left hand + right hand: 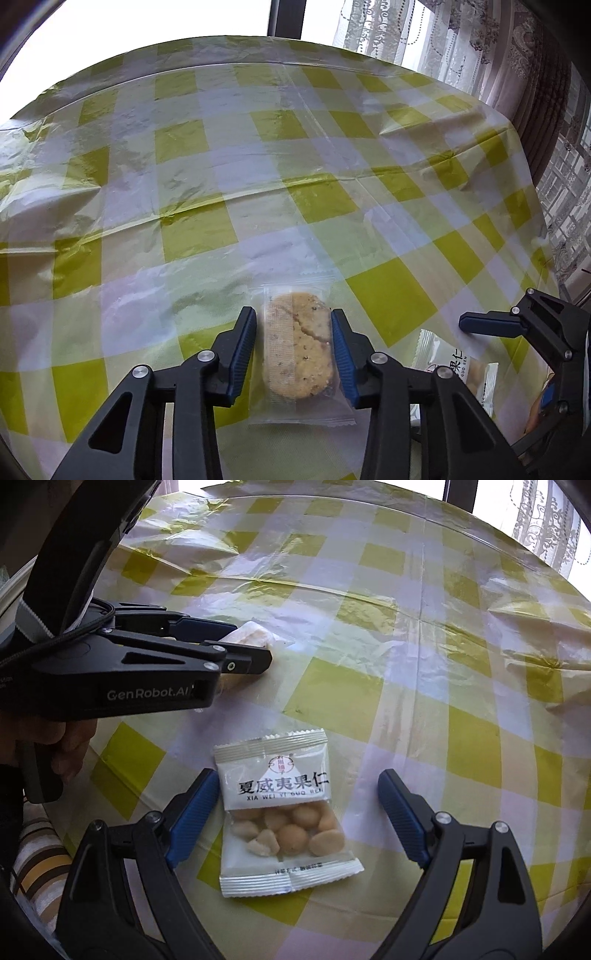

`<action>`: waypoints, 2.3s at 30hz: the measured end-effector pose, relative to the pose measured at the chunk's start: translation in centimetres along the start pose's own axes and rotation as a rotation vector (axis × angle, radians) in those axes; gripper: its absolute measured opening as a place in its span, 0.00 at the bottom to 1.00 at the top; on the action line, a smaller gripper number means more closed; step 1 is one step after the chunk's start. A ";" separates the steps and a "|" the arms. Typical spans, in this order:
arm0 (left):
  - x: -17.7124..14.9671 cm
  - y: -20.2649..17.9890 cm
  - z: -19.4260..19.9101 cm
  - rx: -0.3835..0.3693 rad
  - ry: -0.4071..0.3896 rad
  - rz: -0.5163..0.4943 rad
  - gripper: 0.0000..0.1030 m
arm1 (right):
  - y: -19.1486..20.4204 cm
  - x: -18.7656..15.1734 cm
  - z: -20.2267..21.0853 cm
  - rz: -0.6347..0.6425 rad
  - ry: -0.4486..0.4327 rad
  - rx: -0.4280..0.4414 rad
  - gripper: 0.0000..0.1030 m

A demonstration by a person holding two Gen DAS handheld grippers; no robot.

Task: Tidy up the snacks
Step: 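Grasp the wrapped oat cookie with the left tool while the right tool grasps the white nut packet, then carry both snacks over the white box and open both tools to drop them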

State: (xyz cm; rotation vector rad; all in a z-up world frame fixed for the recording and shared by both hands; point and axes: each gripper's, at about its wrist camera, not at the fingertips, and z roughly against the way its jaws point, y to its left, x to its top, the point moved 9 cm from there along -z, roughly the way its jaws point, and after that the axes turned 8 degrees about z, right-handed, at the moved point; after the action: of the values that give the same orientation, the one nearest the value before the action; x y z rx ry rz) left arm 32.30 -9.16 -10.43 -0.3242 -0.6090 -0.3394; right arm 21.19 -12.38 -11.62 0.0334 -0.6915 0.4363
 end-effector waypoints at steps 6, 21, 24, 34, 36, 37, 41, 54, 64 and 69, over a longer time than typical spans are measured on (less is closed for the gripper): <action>-0.4 0.1 0.4 0.025 -0.009 0.014 0.39 | 0.0 -0.4 0.3 -0.004 -0.017 0.001 0.87; -1.9 0.7 1.7 0.069 -0.004 0.094 0.38 | 0.0 -1.4 1.7 -0.029 -0.034 -0.032 0.55; -2.2 0.8 2.0 0.075 -0.002 0.110 0.37 | 0.1 -1.5 1.9 -0.024 -0.034 -0.045 0.54; -3.0 -0.1 3.6 0.083 -0.024 0.139 0.37 | -0.5 -2.0 3.9 -0.038 -0.056 -0.132 0.53; -3.1 -0.4 4.2 0.079 -0.036 0.144 0.37 | -0.8 -2.3 4.4 -0.050 -0.060 -0.148 0.53; -3.1 -0.6 4.5 0.077 -0.041 0.146 0.37 | -1.0 -2.4 4.7 -0.058 -0.062 -0.153 0.53; -3.2 -1.5 5.3 0.068 -0.056 0.144 0.37 | -1.9 -3.1 5.7 -0.099 -0.066 -0.169 0.53; -3.6 -7.9 7.2 -0.021 -0.082 0.087 0.37 | -4.9 -5.4 10.1 -0.201 -0.082 -0.205 0.53; -4.5 -15.6 8.2 -0.115 -0.070 -0.008 0.37 | -8.6 -9.8 14.1 -0.265 -0.071 -0.264 0.53; -5.8 -20.9 8.2 -0.171 -0.044 -0.074 0.37 | -11.3 -13.4 16.7 -0.299 -0.052 -0.317 0.53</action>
State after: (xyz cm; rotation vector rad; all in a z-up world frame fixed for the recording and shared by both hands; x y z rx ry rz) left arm 15.40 -23.43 -3.50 -0.4743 -0.6380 -0.4580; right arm 6.37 -30.61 -5.81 -0.1501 -0.7867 0.0361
